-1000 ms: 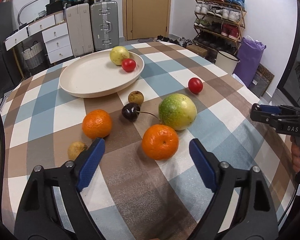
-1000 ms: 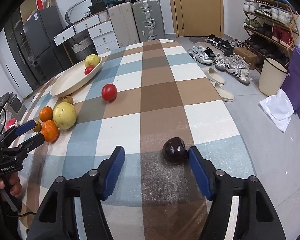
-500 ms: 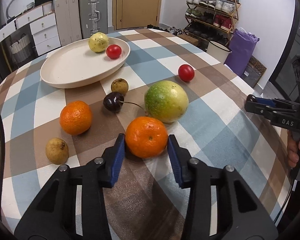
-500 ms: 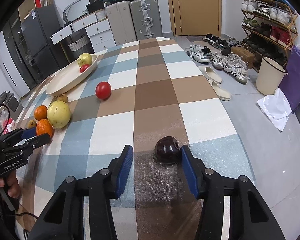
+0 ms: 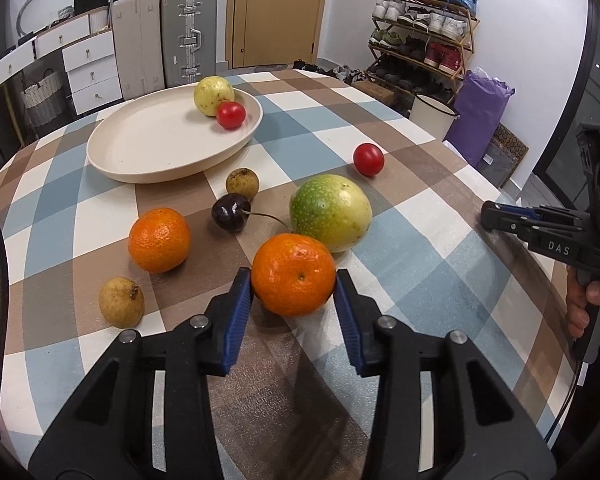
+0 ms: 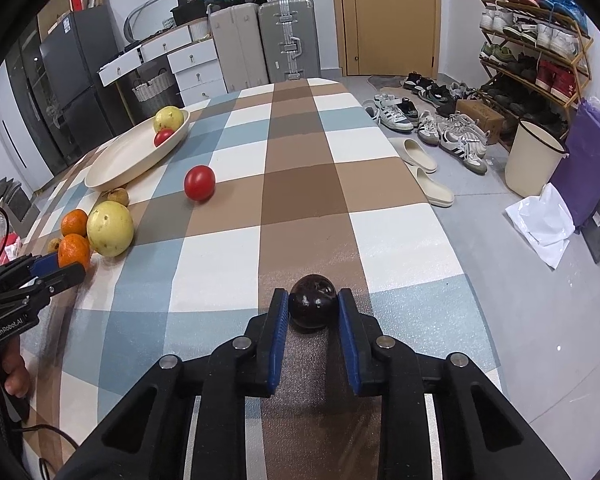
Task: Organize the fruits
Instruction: 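Lift and carry the mandarin and plum over the cream plate with both grippers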
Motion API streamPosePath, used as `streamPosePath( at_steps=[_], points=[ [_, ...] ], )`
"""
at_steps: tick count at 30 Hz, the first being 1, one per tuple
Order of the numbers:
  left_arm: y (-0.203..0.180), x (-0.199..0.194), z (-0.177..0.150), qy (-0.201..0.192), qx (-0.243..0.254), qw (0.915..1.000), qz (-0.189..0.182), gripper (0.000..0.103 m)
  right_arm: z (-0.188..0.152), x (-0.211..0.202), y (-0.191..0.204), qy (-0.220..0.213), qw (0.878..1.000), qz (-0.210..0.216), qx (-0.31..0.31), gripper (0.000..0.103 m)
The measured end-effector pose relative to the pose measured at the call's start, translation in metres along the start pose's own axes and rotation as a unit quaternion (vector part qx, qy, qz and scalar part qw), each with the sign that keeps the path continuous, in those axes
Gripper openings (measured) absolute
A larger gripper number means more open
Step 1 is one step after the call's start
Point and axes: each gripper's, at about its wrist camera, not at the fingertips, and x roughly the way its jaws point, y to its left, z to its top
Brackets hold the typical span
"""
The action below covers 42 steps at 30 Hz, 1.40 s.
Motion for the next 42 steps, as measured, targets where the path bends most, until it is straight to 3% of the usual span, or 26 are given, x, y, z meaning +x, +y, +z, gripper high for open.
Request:
streamPosePath(
  at_steps=[22, 38, 42],
  points=[
    [0.029, -0.035, 0.009, -0.065, -0.047, 0.9965, 0.025, 0.038, 0.018, -0.014, 0.067, -0.037, 0.995, 0.059, -0.078, 0.025],
    [0.07, -0.054, 0.011, -0.103, -0.091, 0.987, 0.083, 0.038, 0.057, -0.005, 0.121, -0.067, 0.981, 0.14, -0.119, 0.025],
    [0.076, -0.052, 0.011, -0.105, -0.095, 0.9855, 0.094, 0.038, 0.061, -0.001, 0.125, -0.065, 0.98, 0.144, -0.12, 0.025]
  ],
)
